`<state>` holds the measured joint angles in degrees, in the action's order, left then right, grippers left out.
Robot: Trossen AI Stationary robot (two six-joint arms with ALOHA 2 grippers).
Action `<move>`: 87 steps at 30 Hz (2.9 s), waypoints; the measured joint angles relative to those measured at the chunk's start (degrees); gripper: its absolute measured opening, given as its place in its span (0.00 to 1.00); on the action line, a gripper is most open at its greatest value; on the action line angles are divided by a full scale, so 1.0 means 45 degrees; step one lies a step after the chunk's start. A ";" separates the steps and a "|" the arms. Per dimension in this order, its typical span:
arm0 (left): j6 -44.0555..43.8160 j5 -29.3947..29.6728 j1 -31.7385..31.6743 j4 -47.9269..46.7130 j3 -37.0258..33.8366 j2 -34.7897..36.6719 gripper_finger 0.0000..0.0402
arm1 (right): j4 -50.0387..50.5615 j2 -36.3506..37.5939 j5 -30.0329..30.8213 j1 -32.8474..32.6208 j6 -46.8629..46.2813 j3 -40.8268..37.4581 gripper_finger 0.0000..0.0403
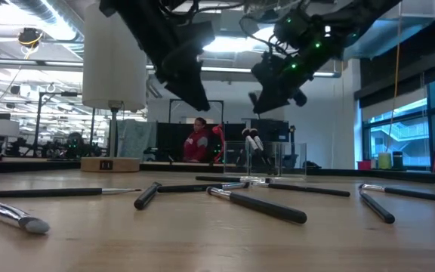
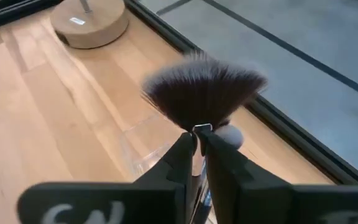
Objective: Put items in baskets/containers
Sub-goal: Put the black highlighter brush into the transparent organizer, then put the black eyeshadow brush into the transparent organizer
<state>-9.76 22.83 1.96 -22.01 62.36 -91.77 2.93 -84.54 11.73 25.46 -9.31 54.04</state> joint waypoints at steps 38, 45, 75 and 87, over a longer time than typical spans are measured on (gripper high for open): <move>0.5434 -0.3289 -0.1452 0.5524 -0.0840 -0.2931 0.42 | -0.0735 0.7428 0.0853 -0.6136 -0.3099 -0.4608 0.30; 0.5125 -0.5567 -0.2252 0.5052 0.0110 -0.4024 0.42 | -0.0733 0.7487 0.0820 -0.6195 -0.2776 -0.4608 0.30; 0.4253 -0.4117 -0.2375 0.3149 0.1091 -0.5119 0.05 | -0.0995 0.7492 0.0833 -0.5947 -0.2105 -0.4608 0.30; 0.0876 -0.1327 -0.2354 0.3052 0.1107 -0.2702 0.07 | -0.4410 0.6360 0.1332 -0.4424 -0.4500 -0.6766 0.30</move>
<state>-5.82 16.86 -8.64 -8.28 67.34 -103.93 -16.91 -55.92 17.72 5.56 -29.56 23.59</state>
